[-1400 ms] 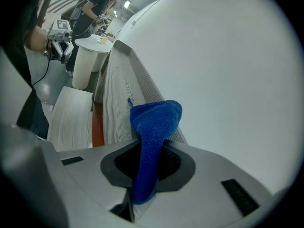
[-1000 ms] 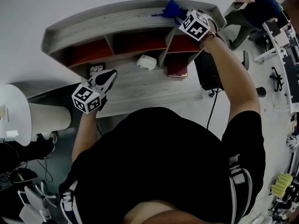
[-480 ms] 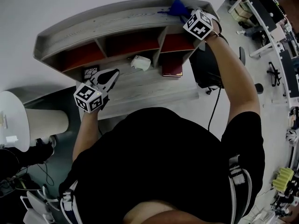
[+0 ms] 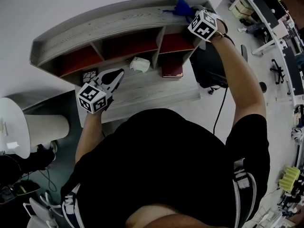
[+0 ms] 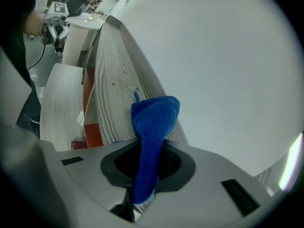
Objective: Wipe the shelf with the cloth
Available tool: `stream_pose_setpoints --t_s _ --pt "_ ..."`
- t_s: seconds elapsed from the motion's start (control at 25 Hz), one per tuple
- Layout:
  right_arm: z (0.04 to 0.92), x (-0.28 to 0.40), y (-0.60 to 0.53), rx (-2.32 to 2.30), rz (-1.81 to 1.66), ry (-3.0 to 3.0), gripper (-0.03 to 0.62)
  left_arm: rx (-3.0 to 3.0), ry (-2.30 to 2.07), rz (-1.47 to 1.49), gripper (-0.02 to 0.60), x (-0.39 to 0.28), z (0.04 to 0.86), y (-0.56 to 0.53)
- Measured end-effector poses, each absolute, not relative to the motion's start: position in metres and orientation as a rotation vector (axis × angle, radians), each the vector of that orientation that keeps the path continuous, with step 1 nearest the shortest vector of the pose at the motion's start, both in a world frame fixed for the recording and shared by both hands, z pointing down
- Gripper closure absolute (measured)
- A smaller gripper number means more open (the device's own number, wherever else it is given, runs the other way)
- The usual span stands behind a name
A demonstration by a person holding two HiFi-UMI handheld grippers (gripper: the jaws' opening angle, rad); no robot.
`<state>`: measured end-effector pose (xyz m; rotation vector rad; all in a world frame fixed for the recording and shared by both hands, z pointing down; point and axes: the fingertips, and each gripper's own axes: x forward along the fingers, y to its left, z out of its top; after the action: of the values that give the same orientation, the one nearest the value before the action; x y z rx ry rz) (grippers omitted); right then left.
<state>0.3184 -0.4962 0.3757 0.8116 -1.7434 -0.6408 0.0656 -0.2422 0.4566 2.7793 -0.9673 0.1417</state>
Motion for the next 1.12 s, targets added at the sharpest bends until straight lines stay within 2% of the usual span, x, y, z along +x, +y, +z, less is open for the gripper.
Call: stream_pose_setpoints --t_s 1.12 --pt "0.378 0.346 -0.516 0.856 -0.6 -1.635 0.537 2.761 -0.98 0.143 0.565 0.054 0.463 -0.254"
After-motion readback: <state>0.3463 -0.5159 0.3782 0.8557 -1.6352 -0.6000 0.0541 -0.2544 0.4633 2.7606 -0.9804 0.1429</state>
